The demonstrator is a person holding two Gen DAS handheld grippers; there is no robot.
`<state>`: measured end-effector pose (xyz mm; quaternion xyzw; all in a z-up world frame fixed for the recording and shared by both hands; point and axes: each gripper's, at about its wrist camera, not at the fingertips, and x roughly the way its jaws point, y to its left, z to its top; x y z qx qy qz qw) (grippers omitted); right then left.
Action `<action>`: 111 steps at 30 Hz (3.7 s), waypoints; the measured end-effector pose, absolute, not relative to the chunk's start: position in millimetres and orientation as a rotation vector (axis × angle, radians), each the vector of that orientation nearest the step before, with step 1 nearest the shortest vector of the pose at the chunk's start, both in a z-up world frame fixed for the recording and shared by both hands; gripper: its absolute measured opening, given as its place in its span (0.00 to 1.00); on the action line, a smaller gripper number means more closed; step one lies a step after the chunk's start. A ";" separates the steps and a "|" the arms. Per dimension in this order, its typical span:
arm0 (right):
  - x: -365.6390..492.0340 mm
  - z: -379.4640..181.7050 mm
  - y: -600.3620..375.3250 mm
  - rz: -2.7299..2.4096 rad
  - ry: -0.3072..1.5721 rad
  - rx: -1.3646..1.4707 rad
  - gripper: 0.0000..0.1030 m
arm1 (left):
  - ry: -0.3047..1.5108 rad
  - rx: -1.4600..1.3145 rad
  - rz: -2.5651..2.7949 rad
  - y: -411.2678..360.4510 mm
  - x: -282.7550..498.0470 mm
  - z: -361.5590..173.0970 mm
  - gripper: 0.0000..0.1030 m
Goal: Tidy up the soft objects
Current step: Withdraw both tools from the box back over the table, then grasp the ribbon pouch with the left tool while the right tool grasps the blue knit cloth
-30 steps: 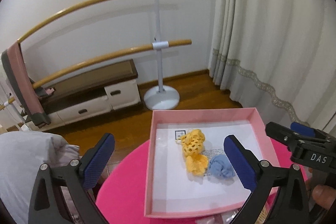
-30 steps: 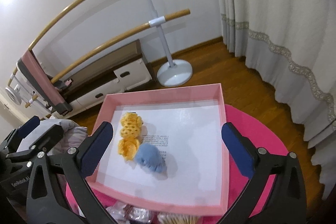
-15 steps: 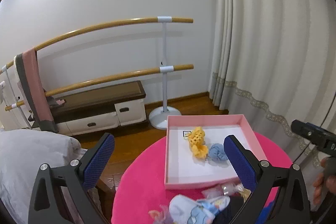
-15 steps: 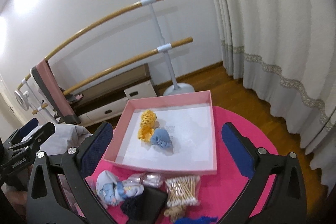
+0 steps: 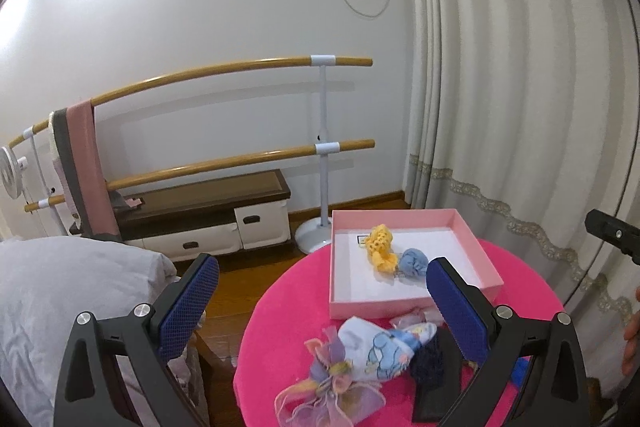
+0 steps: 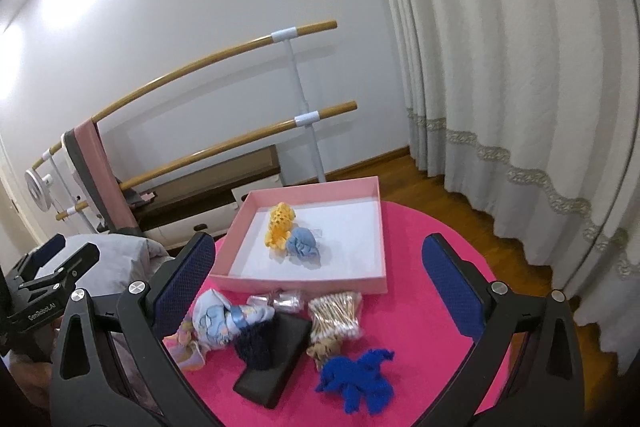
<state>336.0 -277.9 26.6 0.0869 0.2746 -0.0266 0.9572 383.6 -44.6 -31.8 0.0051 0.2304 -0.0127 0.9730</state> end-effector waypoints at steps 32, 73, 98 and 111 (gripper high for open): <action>247.5 -14.0 -235.8 -0.130 0.559 0.068 1.00 | 0.525 -0.012 -0.028 -40.5 258.7 -39.7 1.00; 296.2 -99.8 -275.3 -0.195 0.807 0.100 1.00 | 0.736 -0.027 -0.010 -19.4 331.4 -123.0 1.00; 343.3 -169.9 -283.7 -0.179 0.975 0.129 0.95 | 0.916 -0.102 -0.091 -1.1 434.5 -200.6 0.29; 333.8 -168.5 -279.5 -0.120 0.955 0.139 0.39 | 0.893 -0.094 -0.076 1.9 411.4 -188.6 0.17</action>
